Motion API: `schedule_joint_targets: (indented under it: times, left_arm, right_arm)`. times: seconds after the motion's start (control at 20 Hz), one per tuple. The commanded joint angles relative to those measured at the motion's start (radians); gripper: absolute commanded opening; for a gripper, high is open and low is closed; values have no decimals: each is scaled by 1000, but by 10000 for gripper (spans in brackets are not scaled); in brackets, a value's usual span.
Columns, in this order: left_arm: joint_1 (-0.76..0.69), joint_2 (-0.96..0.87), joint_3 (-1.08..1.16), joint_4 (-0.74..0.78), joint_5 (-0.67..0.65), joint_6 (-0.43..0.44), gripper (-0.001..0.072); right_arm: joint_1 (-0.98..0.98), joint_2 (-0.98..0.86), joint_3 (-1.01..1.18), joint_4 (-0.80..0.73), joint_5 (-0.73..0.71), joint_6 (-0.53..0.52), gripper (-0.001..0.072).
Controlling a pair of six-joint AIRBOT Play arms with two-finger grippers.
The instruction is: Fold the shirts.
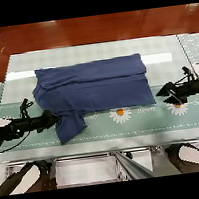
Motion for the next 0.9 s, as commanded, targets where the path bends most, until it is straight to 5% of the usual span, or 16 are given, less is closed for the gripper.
schedule_joint_targets:
  times: [0.0, 0.3, 0.35, 0.4, 0.45, 0.85]
  left_arm:
    - [-6, 1, 0, -6, -3, 8, 16]
    - [-6, 1, 2, -10, -11, 9, 16]
    - [-3, 2, 11, -8, -44, 24, 16]
    - [5, 4, 26, -9, -82, 55, 16]
    - [19, 7, 42, -9, -103, 56, 16]
    - [36, -99, 360, -18, -8, 6, 15]
  right_arm:
    - [73, -30, -11, -24, 4, 21, 617]
    - [202, -133, 52, 84, -74, 22, 596]
    - [214, -141, 71, 82, -66, 21, 425]
    - [217, -143, 92, 88, -51, 10, 147]
    - [215, -143, 116, 107, -34, -30, 23]
    - [220, -244, 446, 113, -21, -26, 23]
